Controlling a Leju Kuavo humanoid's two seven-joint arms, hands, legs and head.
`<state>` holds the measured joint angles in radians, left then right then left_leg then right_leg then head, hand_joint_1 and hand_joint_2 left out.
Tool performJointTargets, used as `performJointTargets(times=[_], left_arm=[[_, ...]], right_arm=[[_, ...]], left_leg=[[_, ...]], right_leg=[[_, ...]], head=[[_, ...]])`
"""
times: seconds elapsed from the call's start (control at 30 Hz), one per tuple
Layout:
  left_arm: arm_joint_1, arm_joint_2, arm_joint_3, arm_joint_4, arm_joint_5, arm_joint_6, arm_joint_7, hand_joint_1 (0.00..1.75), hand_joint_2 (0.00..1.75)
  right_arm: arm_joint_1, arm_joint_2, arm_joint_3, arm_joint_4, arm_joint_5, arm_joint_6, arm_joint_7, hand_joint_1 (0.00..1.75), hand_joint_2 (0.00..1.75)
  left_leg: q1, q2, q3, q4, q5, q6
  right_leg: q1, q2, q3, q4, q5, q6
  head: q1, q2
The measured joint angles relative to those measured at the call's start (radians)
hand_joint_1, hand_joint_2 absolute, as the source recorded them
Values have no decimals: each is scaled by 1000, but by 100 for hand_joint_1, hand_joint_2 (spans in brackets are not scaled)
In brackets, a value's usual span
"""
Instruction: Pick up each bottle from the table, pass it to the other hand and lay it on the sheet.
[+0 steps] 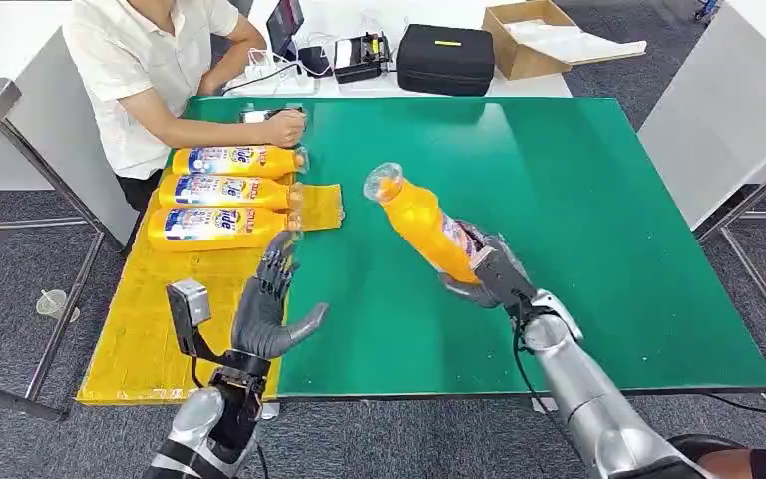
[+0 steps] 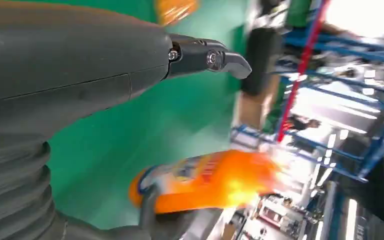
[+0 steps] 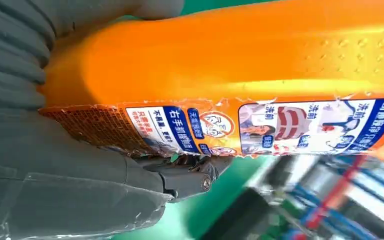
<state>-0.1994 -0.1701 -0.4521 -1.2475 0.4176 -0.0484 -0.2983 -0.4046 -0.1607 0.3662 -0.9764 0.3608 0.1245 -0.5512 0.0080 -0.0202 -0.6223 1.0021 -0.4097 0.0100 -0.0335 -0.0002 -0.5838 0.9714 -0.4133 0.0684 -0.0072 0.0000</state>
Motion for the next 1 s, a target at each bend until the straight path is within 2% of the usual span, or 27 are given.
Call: performJointTargets(times=[0.13,0.37,0.57,1.0], left_arm=[[4,-3,-14,28,54,-8,17,0,175],[1,-3,-17,48,108,-41,38,0,175],[-27,-2,-34,64,95,-101,16,0,175],[-67,-8,-48,79,62,-100,-18,0,175]], right_arm=[[39,47,15,-115,11,-59,-28,175,175],[56,106,63,-198,17,-67,-36,175,175],[38,148,126,-162,19,9,-65,175,175],[-4,190,274,-56,91,20,-95,175,175]], left_leg=[[0,0,-1,0,0,0],[0,0,-1,0,0,0],[0,0,-1,0,0,0],[1,0,-2,0,0,0]], right_leg=[[0,0,-1,0,0,0],[0,0,-1,0,0,0],[0,0,-1,0,0,0],[0,0,-1,0,0,0]], head=[[0,0],[0,0],[0,0],[0,0]])
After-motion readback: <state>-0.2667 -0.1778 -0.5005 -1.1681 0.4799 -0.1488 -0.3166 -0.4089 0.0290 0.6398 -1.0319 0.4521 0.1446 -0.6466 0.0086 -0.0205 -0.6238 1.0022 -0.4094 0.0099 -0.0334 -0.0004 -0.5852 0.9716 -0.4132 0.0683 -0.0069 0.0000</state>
